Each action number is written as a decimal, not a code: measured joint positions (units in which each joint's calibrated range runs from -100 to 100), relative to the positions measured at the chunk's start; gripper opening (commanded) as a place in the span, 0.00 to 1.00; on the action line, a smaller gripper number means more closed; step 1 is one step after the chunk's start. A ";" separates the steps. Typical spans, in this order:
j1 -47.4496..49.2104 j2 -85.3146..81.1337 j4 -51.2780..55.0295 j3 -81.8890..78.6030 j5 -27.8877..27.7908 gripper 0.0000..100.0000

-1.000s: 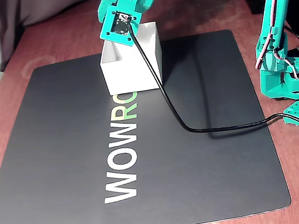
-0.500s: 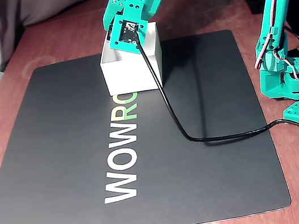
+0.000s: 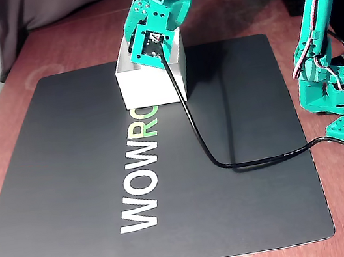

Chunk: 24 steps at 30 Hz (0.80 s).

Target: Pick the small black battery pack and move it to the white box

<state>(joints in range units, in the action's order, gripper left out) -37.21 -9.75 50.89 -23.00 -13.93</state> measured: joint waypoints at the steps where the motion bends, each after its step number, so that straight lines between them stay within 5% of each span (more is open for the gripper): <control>1: 0.00 0.00 0.00 0.00 0.00 0.06; 11: -2.60 0.00 0.00 -3.91 0.00 0.17; 24: -4.45 -0.08 -3.40 -5.00 0.00 0.17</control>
<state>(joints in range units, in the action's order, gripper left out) -41.66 -9.83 47.49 -28.00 -13.93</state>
